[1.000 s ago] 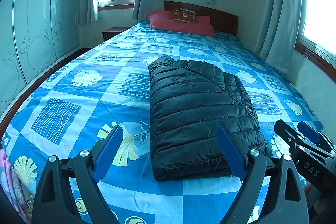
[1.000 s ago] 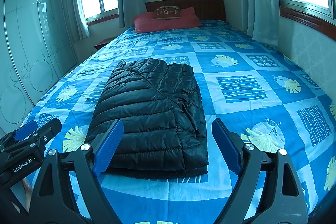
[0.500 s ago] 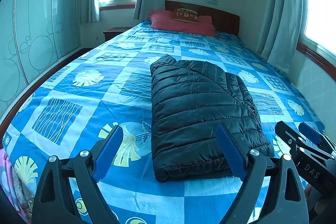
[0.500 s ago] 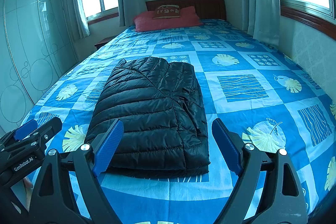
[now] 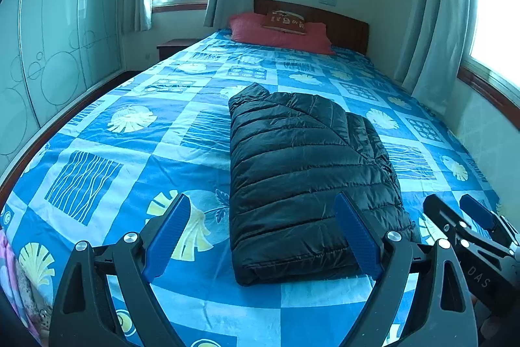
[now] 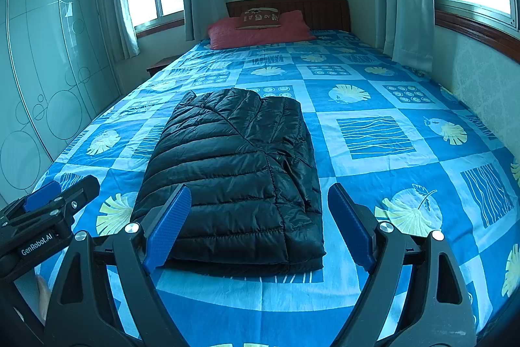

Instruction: Fold large clothes

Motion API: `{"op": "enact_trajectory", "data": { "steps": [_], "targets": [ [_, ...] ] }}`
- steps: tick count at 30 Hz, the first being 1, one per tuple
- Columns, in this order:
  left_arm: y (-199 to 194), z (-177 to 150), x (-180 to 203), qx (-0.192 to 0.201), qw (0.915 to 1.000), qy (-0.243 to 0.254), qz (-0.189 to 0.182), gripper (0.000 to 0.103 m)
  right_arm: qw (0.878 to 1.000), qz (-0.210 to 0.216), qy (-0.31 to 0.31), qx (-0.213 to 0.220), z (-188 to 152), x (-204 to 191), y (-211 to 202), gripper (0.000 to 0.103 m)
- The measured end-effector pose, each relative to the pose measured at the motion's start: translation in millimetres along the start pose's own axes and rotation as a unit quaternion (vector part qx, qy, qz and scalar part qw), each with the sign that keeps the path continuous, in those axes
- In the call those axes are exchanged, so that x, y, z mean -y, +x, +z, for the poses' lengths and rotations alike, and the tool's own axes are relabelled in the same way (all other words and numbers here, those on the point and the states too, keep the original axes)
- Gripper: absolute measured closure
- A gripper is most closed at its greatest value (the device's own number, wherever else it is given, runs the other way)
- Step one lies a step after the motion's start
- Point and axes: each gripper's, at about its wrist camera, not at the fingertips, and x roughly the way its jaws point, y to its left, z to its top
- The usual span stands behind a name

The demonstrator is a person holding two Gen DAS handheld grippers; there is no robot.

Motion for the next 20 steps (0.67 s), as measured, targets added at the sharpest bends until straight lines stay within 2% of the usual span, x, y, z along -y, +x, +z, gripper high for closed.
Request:
{"op": "enact_trajectory", "data": {
  "steps": [2, 8, 12, 14, 20],
  "targets": [
    [-0.4, 0.7, 1.2, 0.004, 1.0, 0.006, 0.0, 0.014, 1.0, 0.001, 0.0, -0.001, 0.6, 1.1, 0.9, 0.017],
    [2.6, -3.1, 2.5, 0.01, 0.9991, 0.01, 0.039, 0.014, 1.0, 0.002, 0.001, -0.004, -0.1, 3.9, 3.9, 0.017],
    [9.2, -5.5, 1.1, 0.001, 0.9996, 0.018, 0.023, 0.014, 1.0, 0.002, 0.001, -0.004, -0.2, 5.7, 5.3, 0.017],
    [11.4, -6.4, 0.2, 0.004, 0.9992, 0.016, 0.035, 0.014, 1.0, 0.003, 0.001, -0.005, -0.5, 8.1, 6.8, 0.017],
    [30.2, -9.2, -13.0, -0.027, 0.9981, 0.01, 0.053, 0.014, 1.0, -0.003, 0.014, -0.004, 0.0, 21.0, 10.9, 0.017]
  ]
}}
